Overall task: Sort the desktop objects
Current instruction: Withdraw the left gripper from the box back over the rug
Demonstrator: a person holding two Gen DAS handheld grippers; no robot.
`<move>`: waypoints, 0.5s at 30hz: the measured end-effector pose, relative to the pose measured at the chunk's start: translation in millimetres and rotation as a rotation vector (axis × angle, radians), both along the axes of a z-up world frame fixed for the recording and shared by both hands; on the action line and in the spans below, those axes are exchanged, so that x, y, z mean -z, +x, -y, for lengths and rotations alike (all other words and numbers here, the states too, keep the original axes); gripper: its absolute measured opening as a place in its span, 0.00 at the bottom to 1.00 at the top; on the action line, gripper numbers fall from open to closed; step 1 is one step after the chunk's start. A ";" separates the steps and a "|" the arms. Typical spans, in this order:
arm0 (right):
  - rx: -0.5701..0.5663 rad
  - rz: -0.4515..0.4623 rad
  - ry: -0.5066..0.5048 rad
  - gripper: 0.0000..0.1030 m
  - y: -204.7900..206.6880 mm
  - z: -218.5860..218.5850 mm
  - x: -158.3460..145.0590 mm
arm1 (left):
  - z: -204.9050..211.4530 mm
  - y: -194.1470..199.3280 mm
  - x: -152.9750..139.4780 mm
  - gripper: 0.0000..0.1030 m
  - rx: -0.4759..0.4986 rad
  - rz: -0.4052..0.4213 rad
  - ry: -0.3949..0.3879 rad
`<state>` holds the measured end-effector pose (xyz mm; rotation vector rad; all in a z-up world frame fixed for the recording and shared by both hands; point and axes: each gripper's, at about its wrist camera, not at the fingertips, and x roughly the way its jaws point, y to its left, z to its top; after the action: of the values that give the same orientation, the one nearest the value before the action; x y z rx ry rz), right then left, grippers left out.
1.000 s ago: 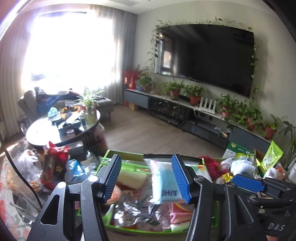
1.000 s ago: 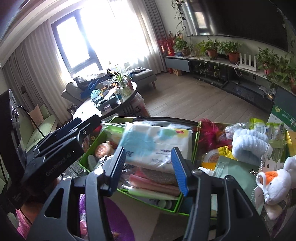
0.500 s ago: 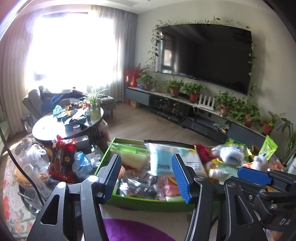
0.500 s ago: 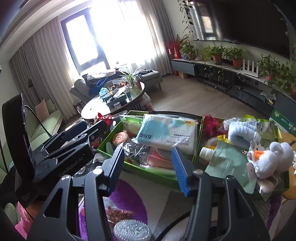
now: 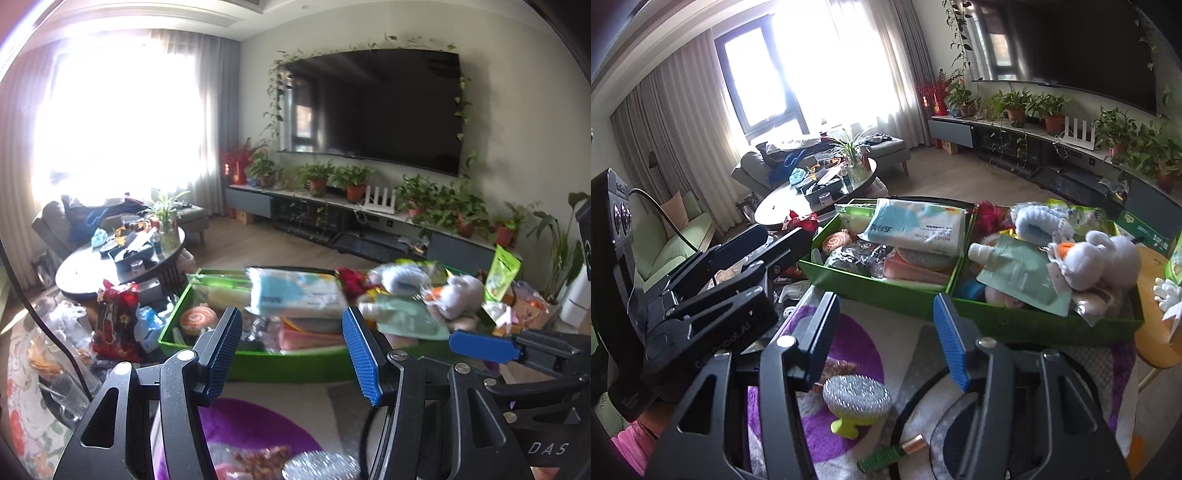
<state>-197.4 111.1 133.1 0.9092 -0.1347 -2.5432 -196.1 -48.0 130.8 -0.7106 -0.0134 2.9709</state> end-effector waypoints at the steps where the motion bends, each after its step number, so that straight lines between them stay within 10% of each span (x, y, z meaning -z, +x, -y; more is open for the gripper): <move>1: 0.001 -0.002 0.001 0.52 4.7 -2.2 -0.5 | -2.7 3.2 0.2 0.56 0.007 0.005 0.007; 15: 0.022 -0.021 0.008 0.53 58.0 -23.7 3.6 | -26.2 47.3 5.4 0.56 0.041 0.026 0.039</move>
<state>-139.4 134.9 129.5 0.8883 -0.1282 -2.5745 -148.7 -21.8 125.4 -0.7352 -0.0575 2.9141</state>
